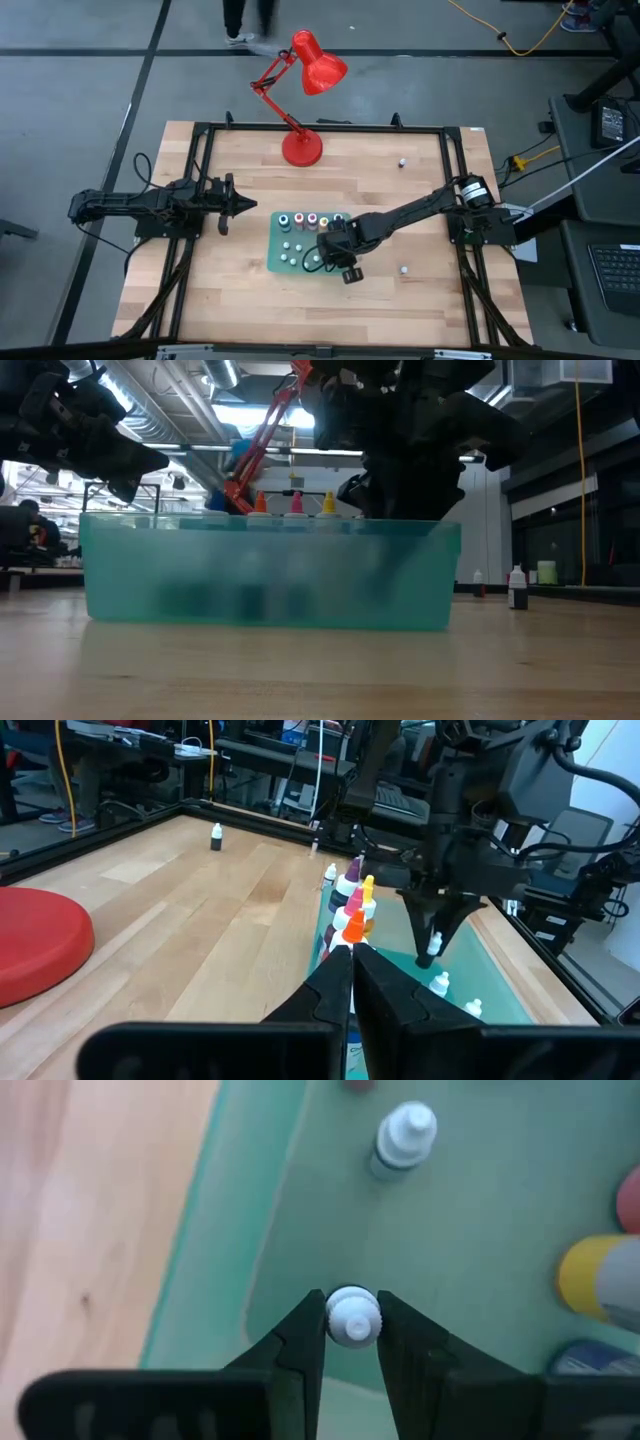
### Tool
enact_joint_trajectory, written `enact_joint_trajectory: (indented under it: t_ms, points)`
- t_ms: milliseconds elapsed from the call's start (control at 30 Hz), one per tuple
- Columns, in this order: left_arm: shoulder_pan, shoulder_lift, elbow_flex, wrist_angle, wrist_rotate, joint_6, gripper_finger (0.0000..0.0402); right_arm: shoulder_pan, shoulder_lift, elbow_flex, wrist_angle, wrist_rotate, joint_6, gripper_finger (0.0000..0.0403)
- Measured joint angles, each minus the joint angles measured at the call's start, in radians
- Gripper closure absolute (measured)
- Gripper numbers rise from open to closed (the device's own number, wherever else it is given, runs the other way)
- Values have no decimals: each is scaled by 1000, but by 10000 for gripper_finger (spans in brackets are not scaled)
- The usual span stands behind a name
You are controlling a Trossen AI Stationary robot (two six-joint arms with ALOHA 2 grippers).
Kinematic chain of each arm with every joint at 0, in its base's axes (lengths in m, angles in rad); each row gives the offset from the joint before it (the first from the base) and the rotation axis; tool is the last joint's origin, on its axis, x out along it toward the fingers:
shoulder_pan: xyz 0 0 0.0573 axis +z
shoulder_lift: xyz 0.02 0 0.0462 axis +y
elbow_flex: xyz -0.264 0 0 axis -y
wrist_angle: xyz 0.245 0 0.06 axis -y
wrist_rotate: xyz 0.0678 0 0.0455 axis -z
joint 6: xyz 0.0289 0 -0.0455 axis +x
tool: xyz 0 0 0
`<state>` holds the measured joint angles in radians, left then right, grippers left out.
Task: Pick & Place food coloring
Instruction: Put the small black bottle into the green bin
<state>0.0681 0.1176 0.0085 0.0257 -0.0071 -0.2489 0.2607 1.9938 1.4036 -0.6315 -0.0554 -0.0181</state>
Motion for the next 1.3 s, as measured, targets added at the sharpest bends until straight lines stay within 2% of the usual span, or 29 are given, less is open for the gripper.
enact_joint_trajectory:
  t_ms: [233, 833, 1167, 1300]
  points:
    - [0, 0, 0, 0, 0, 0, 391, 0, 0, -26, 31, -46, 40, 318]
    - [0, 0, 0, 0, 0, 0, 391, 0, 0, -35, 28, -43, 66, 314]
    - [0, 0, 0, 0, 0, 0, 390, 0, 0, -34, 27, -42, 80, 251]
    - [0, 0, 0, 0, 0, 0, 393, 0, 0, -8, -24, -39, 94, 226]
